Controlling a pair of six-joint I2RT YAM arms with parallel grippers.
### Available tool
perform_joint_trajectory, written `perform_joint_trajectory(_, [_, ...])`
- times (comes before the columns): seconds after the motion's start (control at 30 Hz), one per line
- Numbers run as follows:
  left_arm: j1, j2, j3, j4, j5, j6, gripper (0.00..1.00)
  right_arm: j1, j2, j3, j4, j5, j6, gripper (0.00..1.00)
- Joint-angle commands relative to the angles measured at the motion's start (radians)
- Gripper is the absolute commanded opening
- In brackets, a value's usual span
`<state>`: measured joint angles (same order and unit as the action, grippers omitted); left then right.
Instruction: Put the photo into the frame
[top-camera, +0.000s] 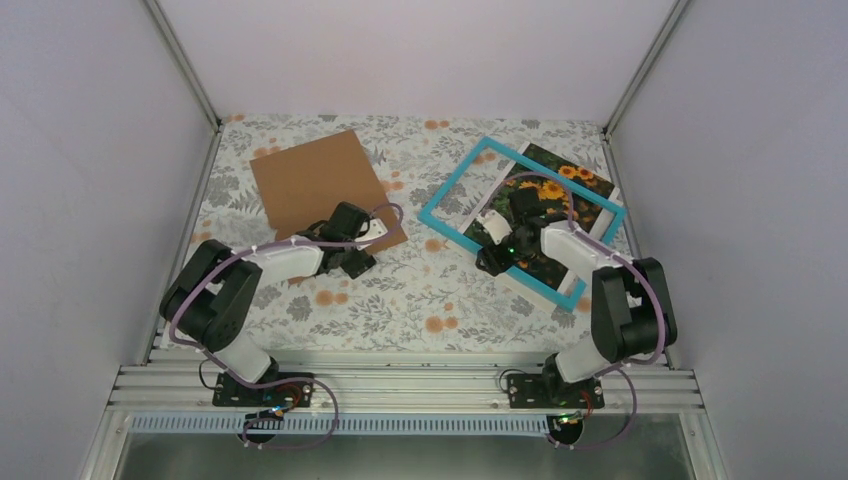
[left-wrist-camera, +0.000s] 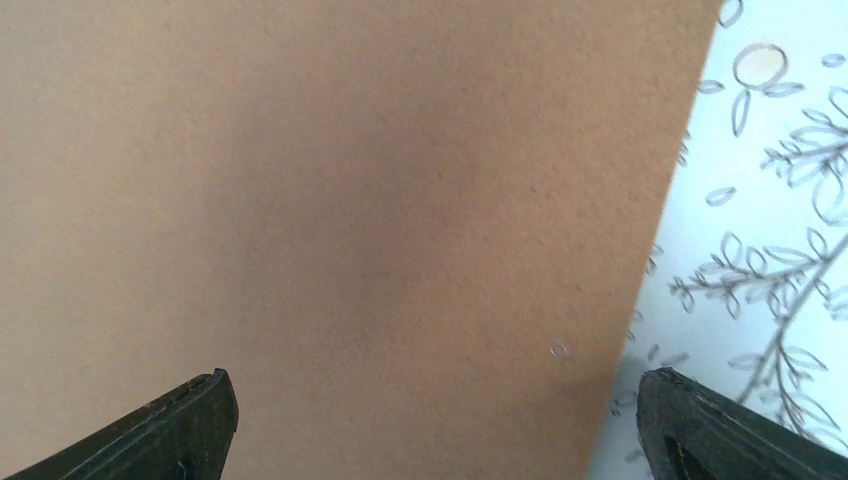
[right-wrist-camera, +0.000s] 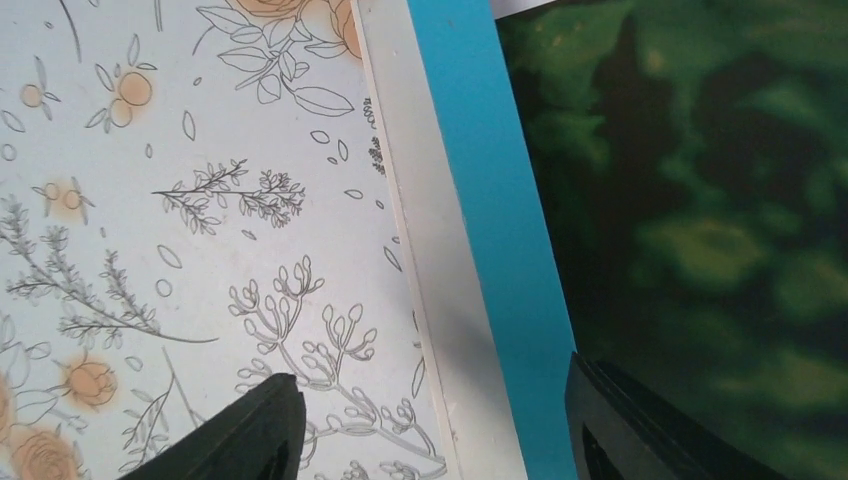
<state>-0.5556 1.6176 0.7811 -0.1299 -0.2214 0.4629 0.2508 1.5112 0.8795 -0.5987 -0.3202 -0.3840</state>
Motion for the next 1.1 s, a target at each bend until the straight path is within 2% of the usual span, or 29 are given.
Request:
perform_joint_trajectory(0.0, [0.024,-0.051,0.016,-0.099,0.125,-0.013,1.00,0.049,0.056,0.047,0.011,0.087,0.028,0.63])
perform_joint_trajectory(0.1, [0.024,-0.093,0.033,-0.126,0.182,-0.026,1.00,0.065,0.087,0.065,0.011,0.128,0.037,0.59])
perform_joint_trajectory(0.37, [0.022,-0.167,0.051,-0.169,0.259,-0.040,1.00,0.073,0.127,0.136,-0.024,0.183,0.035,0.58])
perform_joint_trajectory(0.5, [0.023,-0.185,0.049,-0.175,0.293,-0.044,1.00,0.073,0.145,0.154,-0.029,0.230,0.012,0.52])
perform_joint_trajectory(0.8, [0.022,-0.227,0.089,-0.201,0.324,-0.067,1.00,0.075,0.239,0.159,-0.035,0.211,-0.003,0.43])
perform_joint_trajectory(0.97, [0.022,-0.241,0.094,-0.207,0.329,-0.080,1.00,0.075,0.272,0.173,-0.036,0.213,-0.004,0.33])
perform_joint_trajectory(1.07, [0.023,-0.243,0.105,-0.210,0.329,-0.092,1.00,0.074,0.278,0.189,-0.052,0.213,-0.003,0.20])
